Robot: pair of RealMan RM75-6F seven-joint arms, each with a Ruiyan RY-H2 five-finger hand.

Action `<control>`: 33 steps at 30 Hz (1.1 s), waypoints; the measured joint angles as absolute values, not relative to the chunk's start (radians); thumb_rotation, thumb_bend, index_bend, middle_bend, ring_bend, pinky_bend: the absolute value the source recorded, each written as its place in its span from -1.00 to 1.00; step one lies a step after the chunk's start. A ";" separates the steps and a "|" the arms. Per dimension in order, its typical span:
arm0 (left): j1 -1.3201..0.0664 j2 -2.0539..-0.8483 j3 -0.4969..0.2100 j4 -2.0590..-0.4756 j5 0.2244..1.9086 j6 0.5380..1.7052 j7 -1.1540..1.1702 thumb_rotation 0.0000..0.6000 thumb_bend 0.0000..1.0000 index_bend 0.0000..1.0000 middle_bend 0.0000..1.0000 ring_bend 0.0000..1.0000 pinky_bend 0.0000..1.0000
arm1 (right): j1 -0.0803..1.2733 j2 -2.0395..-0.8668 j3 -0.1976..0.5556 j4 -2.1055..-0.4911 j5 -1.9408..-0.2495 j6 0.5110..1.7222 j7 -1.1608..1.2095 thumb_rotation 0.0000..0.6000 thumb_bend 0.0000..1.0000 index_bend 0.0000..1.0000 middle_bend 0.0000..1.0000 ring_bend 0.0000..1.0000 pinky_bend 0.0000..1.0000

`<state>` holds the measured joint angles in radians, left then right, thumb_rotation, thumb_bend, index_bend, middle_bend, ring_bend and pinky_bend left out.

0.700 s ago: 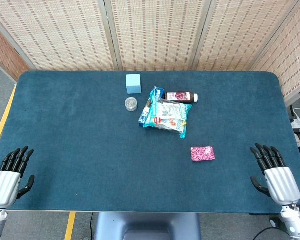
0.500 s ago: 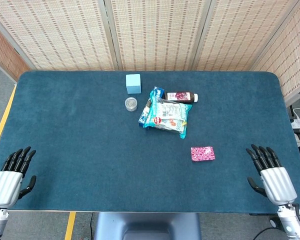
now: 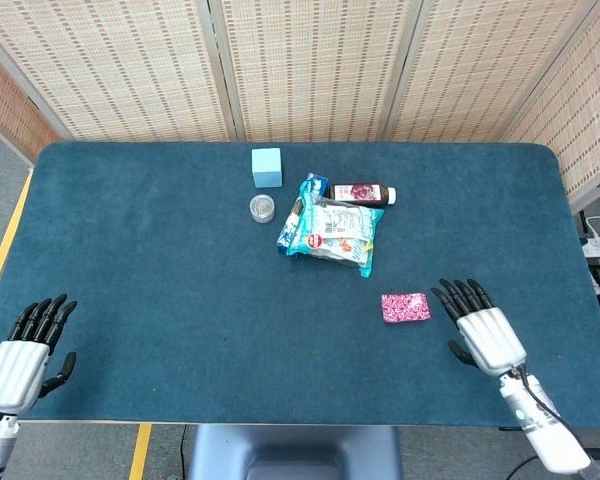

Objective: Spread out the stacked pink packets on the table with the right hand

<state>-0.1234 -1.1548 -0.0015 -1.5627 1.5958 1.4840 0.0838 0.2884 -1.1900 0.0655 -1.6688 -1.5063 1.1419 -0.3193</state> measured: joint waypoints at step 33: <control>-0.145 -1.156 0.010 -1.563 1.586 1.437 0.082 1.00 -0.11 -1.00 -1.00 -1.00 -0.82 | 0.585 -1.301 0.103 -1.608 -1.004 0.825 -0.540 1.00 -0.48 -0.74 -0.74 -1.00 -1.00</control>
